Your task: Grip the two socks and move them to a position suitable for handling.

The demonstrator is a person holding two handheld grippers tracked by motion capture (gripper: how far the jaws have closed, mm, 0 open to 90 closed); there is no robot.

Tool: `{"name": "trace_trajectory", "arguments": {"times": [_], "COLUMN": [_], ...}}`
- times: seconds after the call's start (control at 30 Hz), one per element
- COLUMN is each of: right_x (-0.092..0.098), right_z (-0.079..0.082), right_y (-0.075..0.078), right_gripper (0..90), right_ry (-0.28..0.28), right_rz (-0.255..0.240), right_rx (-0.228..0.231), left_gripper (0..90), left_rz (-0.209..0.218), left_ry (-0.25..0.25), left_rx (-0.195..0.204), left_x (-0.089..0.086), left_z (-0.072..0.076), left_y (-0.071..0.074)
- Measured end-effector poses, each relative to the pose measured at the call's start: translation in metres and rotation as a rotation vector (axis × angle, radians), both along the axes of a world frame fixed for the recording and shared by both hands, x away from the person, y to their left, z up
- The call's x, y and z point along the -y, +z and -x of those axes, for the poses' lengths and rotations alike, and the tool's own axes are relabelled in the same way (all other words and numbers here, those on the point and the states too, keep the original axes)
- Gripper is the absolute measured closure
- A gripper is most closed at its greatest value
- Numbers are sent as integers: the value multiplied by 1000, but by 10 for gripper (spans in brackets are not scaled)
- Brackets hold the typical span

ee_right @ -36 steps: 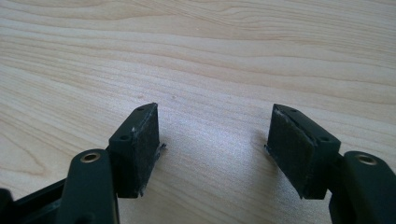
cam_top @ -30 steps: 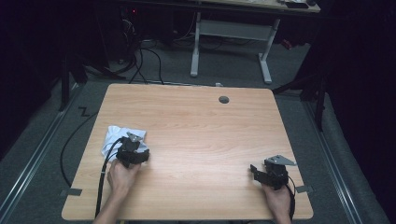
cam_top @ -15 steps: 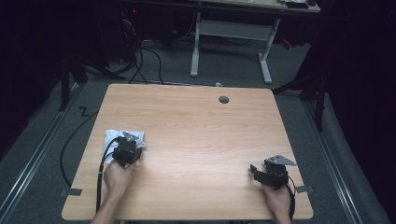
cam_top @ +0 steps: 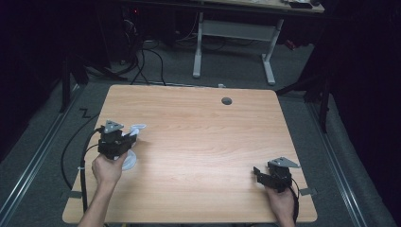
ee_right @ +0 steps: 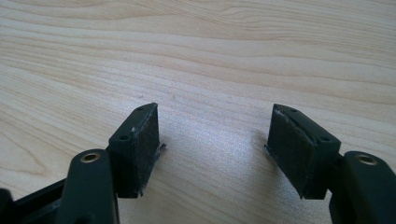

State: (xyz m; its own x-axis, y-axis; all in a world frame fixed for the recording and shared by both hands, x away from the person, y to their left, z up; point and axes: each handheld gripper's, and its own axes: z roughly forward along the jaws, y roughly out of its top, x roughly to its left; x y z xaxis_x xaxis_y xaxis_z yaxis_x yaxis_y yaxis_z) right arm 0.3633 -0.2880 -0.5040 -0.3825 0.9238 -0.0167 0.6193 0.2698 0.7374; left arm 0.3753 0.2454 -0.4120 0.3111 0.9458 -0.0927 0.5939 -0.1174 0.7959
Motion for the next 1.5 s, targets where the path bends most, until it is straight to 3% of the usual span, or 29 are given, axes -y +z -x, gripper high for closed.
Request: {"name": "trace_trajectory", "arguments": {"times": [0.3,0.6,0.67,0.8,1.0,1.23,1.5], "right_x": [0,0,0,0,0,0,0], "right_z": [0,0,0,0,0,0,0], "right_y": [0,0,0,0,0,0,0], "right_gripper": [341,341,341,341,341,341,341], "right_ry": [1,1,1,0,0,0,1], "right_rz": [1,0,1,0,0,-1,-1], "right_rx": [1,0,0,-1,-1,0,0], "left_gripper": [797,796,797,802,810,813,813], "left_rz": [28,34,42,37,39,79,90], "left_ry": [-62,-47,-51,-59,-100,-147,-206], "left_rx": [79,93,121,133,173,221,239], "left_x": [-2,-6,-7,-5,6,19,38], "left_z": [8,2,4,3,8,14,15], "left_y": [34,39,48,57,72,87,94]}}
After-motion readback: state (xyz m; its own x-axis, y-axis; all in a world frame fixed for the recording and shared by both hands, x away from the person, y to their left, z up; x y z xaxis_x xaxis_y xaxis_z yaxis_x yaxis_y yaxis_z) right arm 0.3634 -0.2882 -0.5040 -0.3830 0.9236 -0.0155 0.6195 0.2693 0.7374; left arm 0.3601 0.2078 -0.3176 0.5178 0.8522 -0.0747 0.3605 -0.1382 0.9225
